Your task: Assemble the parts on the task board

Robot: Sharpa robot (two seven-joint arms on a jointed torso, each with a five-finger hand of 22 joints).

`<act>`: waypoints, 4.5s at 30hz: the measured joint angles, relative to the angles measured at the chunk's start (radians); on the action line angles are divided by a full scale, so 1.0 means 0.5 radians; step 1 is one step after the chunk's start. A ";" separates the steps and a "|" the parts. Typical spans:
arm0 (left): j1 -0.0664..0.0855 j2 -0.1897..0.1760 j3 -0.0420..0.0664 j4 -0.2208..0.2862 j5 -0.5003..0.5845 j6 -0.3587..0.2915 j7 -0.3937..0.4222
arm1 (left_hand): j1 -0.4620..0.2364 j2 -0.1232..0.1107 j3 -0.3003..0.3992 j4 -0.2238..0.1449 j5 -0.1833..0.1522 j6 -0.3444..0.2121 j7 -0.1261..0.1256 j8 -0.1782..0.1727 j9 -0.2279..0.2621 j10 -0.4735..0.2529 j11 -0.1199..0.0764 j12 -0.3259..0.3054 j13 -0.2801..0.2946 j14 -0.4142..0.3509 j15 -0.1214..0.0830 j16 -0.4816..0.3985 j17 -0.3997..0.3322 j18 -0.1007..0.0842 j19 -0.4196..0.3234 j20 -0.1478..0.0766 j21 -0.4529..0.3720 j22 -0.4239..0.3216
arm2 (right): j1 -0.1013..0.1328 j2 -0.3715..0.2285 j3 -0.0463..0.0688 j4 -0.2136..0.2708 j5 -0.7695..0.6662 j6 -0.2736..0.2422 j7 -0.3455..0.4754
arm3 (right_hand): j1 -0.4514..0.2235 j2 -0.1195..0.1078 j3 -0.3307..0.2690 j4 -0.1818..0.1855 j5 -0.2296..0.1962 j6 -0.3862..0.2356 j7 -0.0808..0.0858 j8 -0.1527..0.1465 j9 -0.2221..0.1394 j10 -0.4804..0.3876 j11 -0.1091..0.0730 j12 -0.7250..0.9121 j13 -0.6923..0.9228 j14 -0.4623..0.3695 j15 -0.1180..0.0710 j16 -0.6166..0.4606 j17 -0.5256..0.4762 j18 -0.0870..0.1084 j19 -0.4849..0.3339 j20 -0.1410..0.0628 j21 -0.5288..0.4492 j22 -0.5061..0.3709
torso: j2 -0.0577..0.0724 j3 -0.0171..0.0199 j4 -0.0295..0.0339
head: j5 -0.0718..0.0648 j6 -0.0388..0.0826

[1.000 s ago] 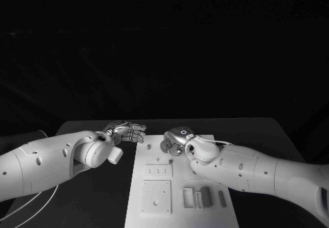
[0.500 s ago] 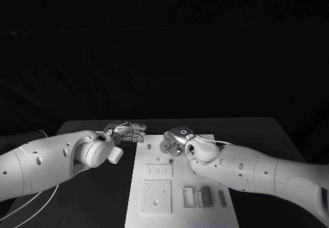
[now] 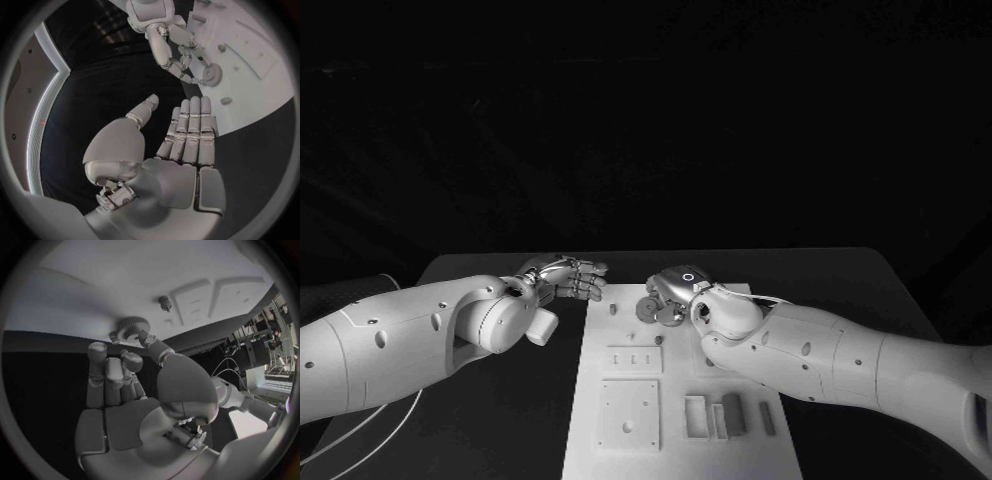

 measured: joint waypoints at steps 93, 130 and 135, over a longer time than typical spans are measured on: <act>0.000 0.003 0.000 0.000 -0.001 0.000 -0.004 | 0.000 0.000 0.006 0.005 0.000 0.000 0.000 -0.008 0.005 0.000 0.000 -0.008 0.006 0.000 0.000 -0.007 0.010 0.000 0.000 0.000 -0.008 0.004 | 0.008 0.058 0.004 -0.098 0.190 0.119 0.055 | -0.085 0.067 0.016 0.010 -0.024 0.262 -0.081 0.197 0.130 -0.050 -0.050 0.023 0.031 -0.010 -0.048 0.000 0.013 -0.003 0.003 -0.003 0.000 0.000 | 0.000 0.0000 0.000 | 0.000 -0.006; 0.000 -0.003 0.001 0.002 -0.001 -0.001 -0.010 | 0.000 0.000 0.006 0.005 0.000 0.000 0.000 -0.008 0.006 0.000 0.000 -0.011 0.009 0.000 0.000 -0.015 0.014 0.000 0.000 0.000 -0.008 0.004 | 0.007 0.044 0.003 -0.064 0.186 0.148 -0.062 | -0.380 -0.191 0.049 0.431 -0.165 0.283 -0.096 0.190 0.245 -0.032 -0.068 -0.002 0.042 -0.001 -0.074 0.000 0.013 0.000 -0.001 -0.022 0.000 0.000 | 0.000 0.0010 0.000 | -0.004 -0.009; 0.000 -0.004 0.000 0.002 -0.001 -0.002 -0.010 | 0.000 0.000 0.006 0.005 0.000 0.000 0.000 -0.008 0.006 0.000 0.000 -0.016 0.009 0.000 0.000 -0.015 0.015 0.000 0.000 0.000 -0.008 0.004 | 0.009 0.034 0.004 -0.041 0.212 0.166 -0.058 | -0.388 -0.199 0.049 0.447 -0.165 0.270 -0.085 0.185 0.245 -0.032 -0.068 -0.002 0.045 -0.003 -0.076 0.000 0.012 0.000 -0.006 -0.026 0.000 0.000 | 0.000 0.0000 0.001 | -0.004 -0.010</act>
